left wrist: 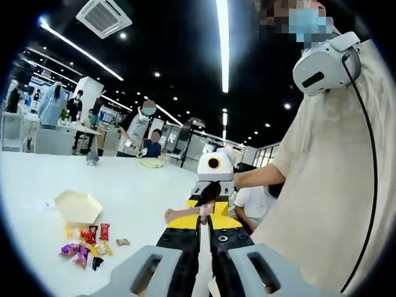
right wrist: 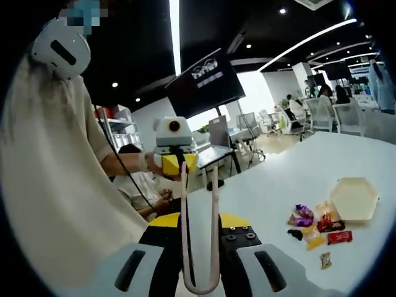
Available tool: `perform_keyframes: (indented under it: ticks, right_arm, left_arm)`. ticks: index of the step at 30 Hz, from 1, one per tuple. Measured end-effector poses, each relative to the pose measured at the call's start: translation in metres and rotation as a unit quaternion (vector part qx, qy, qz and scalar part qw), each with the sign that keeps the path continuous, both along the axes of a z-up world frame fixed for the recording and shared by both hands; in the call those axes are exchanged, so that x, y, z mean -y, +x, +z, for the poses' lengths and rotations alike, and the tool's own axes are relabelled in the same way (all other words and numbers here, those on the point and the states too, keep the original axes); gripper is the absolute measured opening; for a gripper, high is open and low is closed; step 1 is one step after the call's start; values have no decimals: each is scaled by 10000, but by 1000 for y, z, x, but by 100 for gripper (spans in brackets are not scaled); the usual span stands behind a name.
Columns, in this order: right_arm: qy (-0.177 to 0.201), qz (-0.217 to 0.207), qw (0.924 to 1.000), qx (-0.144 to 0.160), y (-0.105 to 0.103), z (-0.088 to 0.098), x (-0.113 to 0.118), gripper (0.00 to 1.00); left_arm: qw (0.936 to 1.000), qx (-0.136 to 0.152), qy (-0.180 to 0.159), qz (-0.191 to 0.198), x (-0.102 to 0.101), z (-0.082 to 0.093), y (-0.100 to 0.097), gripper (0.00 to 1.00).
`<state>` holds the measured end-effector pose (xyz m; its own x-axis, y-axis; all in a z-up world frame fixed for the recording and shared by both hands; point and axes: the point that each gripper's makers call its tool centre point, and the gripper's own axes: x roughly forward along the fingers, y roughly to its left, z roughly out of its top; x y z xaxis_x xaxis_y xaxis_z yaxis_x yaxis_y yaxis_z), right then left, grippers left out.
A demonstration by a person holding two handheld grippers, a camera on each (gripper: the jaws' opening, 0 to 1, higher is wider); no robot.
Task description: Place the target food into the container with the food tongs after gripping and lifting it, then release it inside without dropping or visibly crushing the food.
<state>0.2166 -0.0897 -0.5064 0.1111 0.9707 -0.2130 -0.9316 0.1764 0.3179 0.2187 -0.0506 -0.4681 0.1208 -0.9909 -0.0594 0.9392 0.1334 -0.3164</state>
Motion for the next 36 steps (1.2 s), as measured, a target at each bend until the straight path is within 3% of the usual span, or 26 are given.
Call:
perform_keyframes:
  ticks: [4,8,13,20,22,30,33,36]
  right_arm:
    - [-308,91,9994,117,-2,-8,1,21]
    - [-622,234,9976,216,-5,-18,2,21]
    - [-790,332,9959,296,-5,-22,1,21]
    - [-1097,482,9916,478,-7,-30,2,21]
    - [-1150,497,9909,501,-7,-31,3,21]
    - [-1312,548,9881,592,-7,-34,5,21]
    - [-1318,541,9879,608,-7,-34,5,21]
    - [-1235,472,9893,621,-5,-29,7,21]
  left_arm:
    - [9991,185,372,22,-2,-5,3,7]
    - [9925,462,1100,-281,2,-22,-5,7]
    - [9827,645,1632,-597,8,-38,-13,7]
    - [9788,801,1781,-623,14,-37,-13,6]
    - [9745,872,1944,-697,13,-41,-14,6]
    - [9683,1004,2139,-808,14,-47,-18,2]
    - [9683,1040,2114,-833,14,-46,-19,1]
    - [9748,990,1842,-774,14,-38,-19,0]
